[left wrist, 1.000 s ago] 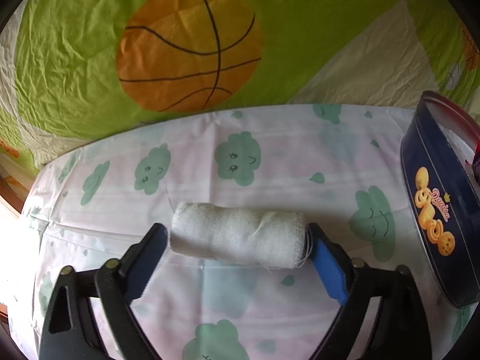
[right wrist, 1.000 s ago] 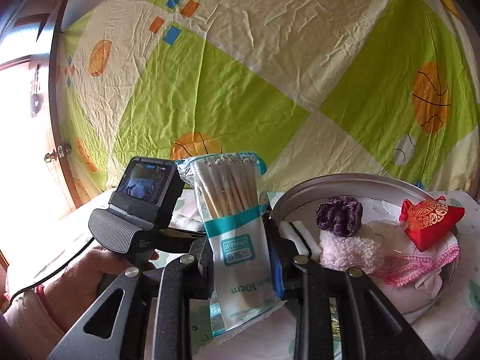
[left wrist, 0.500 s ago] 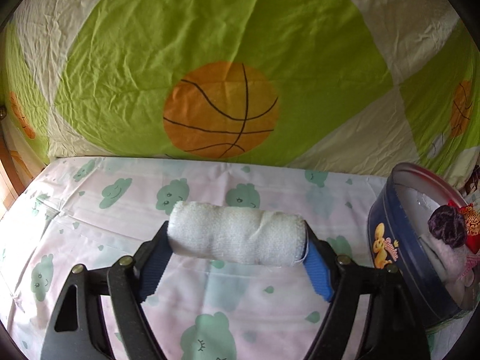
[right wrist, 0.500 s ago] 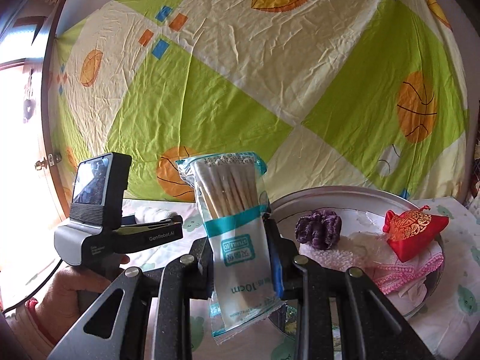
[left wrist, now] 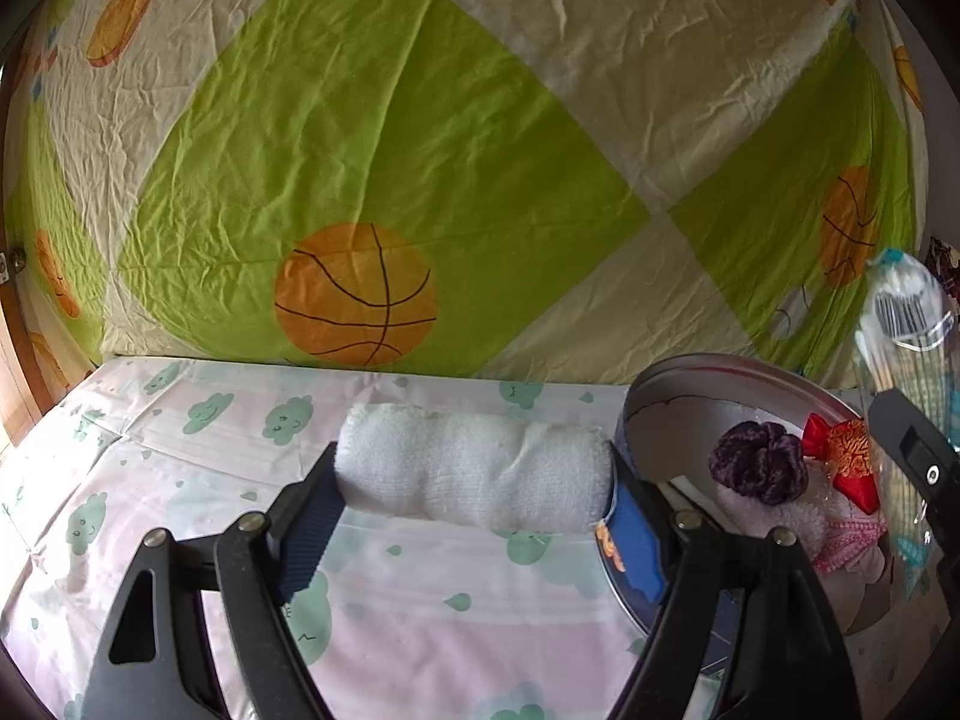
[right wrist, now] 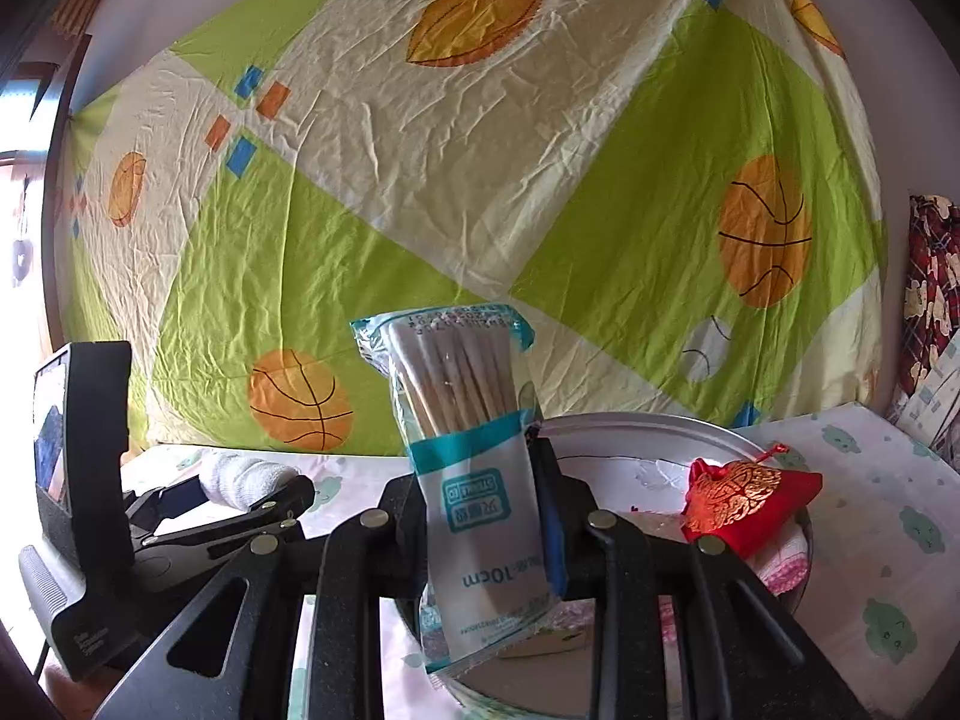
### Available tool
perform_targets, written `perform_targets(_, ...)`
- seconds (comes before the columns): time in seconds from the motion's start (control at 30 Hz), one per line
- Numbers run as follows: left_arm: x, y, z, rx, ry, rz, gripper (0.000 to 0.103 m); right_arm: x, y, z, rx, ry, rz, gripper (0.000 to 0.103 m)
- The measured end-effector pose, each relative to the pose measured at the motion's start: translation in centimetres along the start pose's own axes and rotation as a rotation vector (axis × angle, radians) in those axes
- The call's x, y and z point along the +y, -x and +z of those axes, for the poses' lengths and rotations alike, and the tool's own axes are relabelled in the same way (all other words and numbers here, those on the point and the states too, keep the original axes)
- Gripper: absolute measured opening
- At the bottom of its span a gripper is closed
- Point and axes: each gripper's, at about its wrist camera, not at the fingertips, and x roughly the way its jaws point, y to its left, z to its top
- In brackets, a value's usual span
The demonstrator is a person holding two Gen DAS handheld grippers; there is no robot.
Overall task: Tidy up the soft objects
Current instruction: 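Carry the cotton roll with the left tool and swab pack with the right tool over the tin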
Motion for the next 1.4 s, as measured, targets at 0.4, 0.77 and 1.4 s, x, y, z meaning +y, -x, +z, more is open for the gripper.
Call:
perform_targets(0.4,-4.6,0.8,0.2,-0.005,-0.012,-0.032,0.08,-5.6,-0.6,1.1,-0.024,-0.036,-0.097,0.031)
perform_targets(0.77,-7.8,1.1,0.3,-0.014,-0.04,-0.059,0.08,-8.4,-0.5,1.9,-0.037,-0.078,-0.14,0.031)
perform_targets(1.4,-10.3,3.7,0.3,-0.042,-0.067,-0.084,0.08,-11.3,3.7,2.0,-0.119,-0.101,-0.174,0.031)
